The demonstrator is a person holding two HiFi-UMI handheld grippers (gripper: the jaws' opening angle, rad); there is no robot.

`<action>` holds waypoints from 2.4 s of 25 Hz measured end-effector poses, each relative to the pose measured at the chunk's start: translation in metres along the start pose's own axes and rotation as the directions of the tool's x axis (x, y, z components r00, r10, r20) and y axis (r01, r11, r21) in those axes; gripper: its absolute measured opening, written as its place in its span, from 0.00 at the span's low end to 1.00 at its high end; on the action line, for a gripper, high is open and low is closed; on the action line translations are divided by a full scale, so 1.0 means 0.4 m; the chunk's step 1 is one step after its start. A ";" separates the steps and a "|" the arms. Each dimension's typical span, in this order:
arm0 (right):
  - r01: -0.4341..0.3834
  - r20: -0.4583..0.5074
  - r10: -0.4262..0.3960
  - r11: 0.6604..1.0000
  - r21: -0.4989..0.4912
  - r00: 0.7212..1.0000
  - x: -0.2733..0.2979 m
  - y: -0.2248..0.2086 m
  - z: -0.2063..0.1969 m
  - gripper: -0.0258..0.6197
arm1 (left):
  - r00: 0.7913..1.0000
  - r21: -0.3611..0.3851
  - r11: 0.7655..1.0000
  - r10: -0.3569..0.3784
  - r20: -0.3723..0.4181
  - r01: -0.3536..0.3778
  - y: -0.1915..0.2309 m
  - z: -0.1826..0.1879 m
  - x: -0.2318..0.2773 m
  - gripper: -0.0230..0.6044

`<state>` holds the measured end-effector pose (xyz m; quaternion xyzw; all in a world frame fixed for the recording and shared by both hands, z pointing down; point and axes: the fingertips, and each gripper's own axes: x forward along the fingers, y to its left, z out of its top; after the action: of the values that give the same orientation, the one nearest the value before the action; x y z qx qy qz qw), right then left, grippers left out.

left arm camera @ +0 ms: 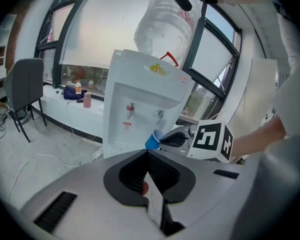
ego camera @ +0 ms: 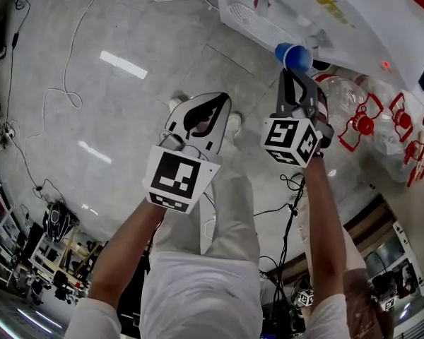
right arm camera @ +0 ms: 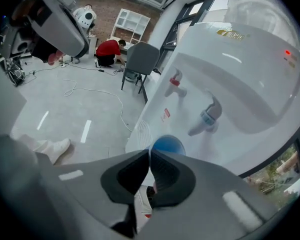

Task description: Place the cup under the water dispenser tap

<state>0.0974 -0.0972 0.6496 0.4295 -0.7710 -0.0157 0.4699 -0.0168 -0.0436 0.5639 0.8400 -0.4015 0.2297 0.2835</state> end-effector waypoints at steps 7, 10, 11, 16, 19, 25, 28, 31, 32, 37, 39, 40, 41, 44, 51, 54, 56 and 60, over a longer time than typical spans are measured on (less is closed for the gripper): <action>0.012 -0.041 -0.014 0.998 -0.054 0.999 0.059 0.006 -0.028 0.08 | 1.000 0.006 1.000 -0.014 -0.011 0.014 0.015 -0.025 0.032 0.04; 0.014 -0.057 -0.017 0.998 -0.068 0.998 0.087 0.007 -0.038 0.08 | 1.000 0.005 1.000 -0.014 -0.012 0.014 0.026 -0.029 0.042 0.04; 0.013 -0.060 -0.017 0.997 -0.073 0.998 0.095 0.008 -0.041 0.08 | 1.000 0.006 1.000 -0.016 -0.012 0.016 0.028 -0.029 0.045 0.04; 0.005 -0.083 -0.015 0.993 -0.121 0.996 0.131 0.014 -0.060 0.08 | 1.000 0.008 1.000 -0.025 -0.016 0.025 0.030 -0.037 0.062 0.04; 0.000 -0.102 -0.012 0.993 -0.119 0.995 0.149 0.011 -0.073 0.08 | 0.999 0.010 1.000 -0.030 -0.017 0.030 0.027 -0.042 0.068 0.04; -0.012 -0.124 -0.004 0.991 -0.133 0.992 0.175 0.015 -0.083 0.08 | 0.999 0.012 0.999 -0.036 -0.020 0.037 0.023 -0.046 0.070 0.04; -0.026 -0.134 0.006 0.989 -0.145 0.991 0.186 0.021 -0.088 0.08 | 0.999 0.012 0.999 -0.037 -0.022 0.037 0.020 -0.047 0.069 0.04; -0.024 -0.132 0.000 0.984 -0.178 0.991 0.192 0.015 -0.090 0.08 | 0.999 0.013 0.999 -0.041 -0.021 0.041 0.012 -0.046 0.071 0.04; -0.025 -0.132 0.001 0.983 -0.184 0.991 0.193 0.013 -0.090 0.08 | 0.999 0.014 0.999 -0.042 -0.021 0.042 0.010 -0.046 0.072 0.04; -0.027 -0.139 -0.002 0.979 -0.203 0.990 0.197 0.014 -0.091 0.11 | 0.999 0.017 0.999 -0.046 -0.021 0.046 0.008 -0.042 0.071 0.04; -0.026 -0.139 -0.002 0.981 -0.194 0.990 0.197 0.012 -0.090 0.15 | 0.999 0.020 0.999 -0.046 -0.021 0.046 0.008 -0.040 0.069 0.04; -0.024 -0.136 -0.002 0.982 -0.190 0.991 0.195 0.010 -0.088 0.16 | 0.999 0.022 0.999 -0.046 -0.020 0.046 0.007 -0.038 0.067 0.04; -0.023 -0.132 -0.002 0.982 -0.187 0.991 0.191 0.009 -0.085 0.16 | 0.999 0.024 0.999 -0.046 -0.020 0.047 0.007 -0.036 0.064 0.04; -0.021 -0.124 -0.001 0.983 -0.180 0.992 0.180 0.005 -0.074 0.19 | 0.999 0.027 0.999 -0.046 -0.017 0.046 0.006 -0.027 0.055 0.04; -0.017 -0.102 0.003 0.990 -0.140 0.995 0.138 -0.011 -0.040 0.21 | 0.999 0.033 0.999 -0.039 -0.003 0.039 0.003 0.000 0.029 0.04; -0.013 -0.079 0.003 0.992 -0.126 0.997 0.109 -0.015 -0.016 0.21 | 0.999 0.032 0.999 -0.032 0.005 0.032 0.002 0.012 0.013 0.04; -0.005 -0.058 -0.002 0.993 -0.117 0.998 0.087 -0.019 0.003 0.16 | 1.000 0.029 0.999 -0.027 0.009 0.026 0.002 0.019 0.001 0.04; 0.005 -0.030 -0.009 0.995 -0.104 1.000 0.047 -0.024 0.030 0.08 | 1.000 0.031 0.999 -0.022 0.017 0.022 -0.005 0.033 -0.020 0.04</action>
<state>0.0912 -0.1204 0.6524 0.4073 -0.7605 -0.0510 0.5032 -0.0178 -0.0470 0.5487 0.8506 -0.3910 0.2257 0.2695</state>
